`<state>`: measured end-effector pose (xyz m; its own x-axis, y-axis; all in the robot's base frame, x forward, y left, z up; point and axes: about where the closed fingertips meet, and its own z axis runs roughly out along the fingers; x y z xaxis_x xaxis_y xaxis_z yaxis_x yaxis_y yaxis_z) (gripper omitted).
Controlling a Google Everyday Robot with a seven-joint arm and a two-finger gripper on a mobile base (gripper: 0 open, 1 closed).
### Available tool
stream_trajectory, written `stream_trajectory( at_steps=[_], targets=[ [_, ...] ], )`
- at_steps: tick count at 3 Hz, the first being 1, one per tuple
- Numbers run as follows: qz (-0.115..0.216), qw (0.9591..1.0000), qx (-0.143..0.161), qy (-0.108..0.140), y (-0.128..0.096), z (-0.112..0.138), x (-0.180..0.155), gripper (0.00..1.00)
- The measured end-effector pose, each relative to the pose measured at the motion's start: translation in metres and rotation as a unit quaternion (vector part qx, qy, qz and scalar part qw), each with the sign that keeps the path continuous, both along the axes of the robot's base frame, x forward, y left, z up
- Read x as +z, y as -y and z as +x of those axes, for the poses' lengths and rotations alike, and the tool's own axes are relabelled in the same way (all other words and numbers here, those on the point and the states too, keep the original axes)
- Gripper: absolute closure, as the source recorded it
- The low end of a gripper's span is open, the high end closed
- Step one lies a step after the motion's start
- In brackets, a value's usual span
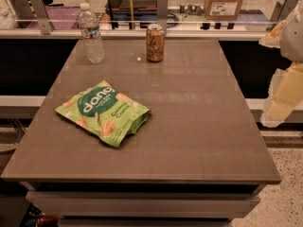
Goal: Pick orange can
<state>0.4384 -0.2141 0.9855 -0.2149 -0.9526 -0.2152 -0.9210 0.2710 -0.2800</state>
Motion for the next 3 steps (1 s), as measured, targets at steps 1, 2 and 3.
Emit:
stream_trajectory(
  at_steps=[1,2,3],
  targets=[
    [0.000,1.0000,0.000,0.000,0.000,0.000,0.000,0.00],
    [0.013,0.9997,-0.017,0.015,0.001,0.003,0.004,0.00],
    [0.023,0.9971,-0.060,0.041,0.003,0.009,0.012,0.00]
  ],
)
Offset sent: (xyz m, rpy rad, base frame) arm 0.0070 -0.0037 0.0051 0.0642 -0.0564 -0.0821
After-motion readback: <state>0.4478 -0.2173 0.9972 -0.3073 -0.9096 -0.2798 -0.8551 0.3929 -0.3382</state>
